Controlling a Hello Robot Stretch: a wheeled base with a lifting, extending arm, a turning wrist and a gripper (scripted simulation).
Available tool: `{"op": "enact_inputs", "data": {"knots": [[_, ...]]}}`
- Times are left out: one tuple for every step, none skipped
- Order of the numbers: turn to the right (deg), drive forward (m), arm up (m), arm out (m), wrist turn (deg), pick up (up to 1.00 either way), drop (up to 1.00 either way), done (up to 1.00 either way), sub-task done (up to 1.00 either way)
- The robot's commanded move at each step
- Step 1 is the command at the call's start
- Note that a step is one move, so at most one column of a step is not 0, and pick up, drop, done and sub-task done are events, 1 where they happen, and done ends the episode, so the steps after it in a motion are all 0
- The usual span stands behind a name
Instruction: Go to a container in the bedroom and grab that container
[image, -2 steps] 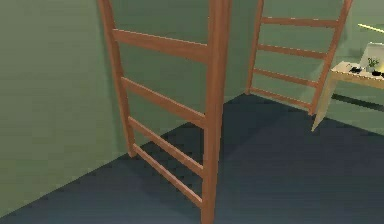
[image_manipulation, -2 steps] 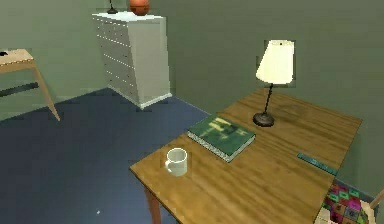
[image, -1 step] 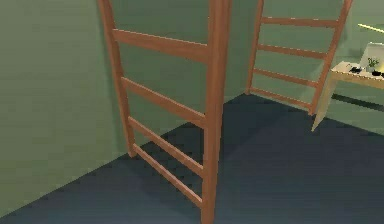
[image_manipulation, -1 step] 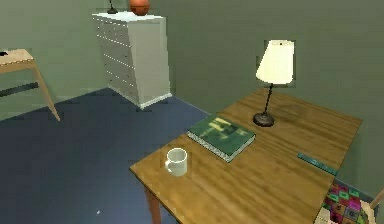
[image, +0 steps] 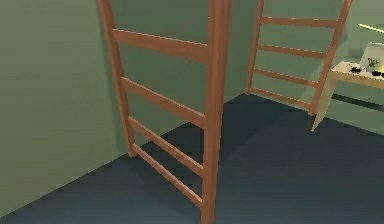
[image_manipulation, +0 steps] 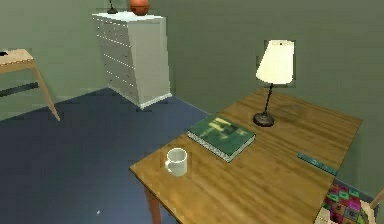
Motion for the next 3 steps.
{"op": "enact_inputs", "data": {"knots": [[0.0,0.00,0.00,0.38,0.0,0.00,0.00,0.00,0.00],[0.0,0.00,0.00,0.00,45.0,0.00,0.00,0.00,0.00],[0.0,0.00,0.00,0.00,45.0,0.00,0.00,0.00,0.00]]}}
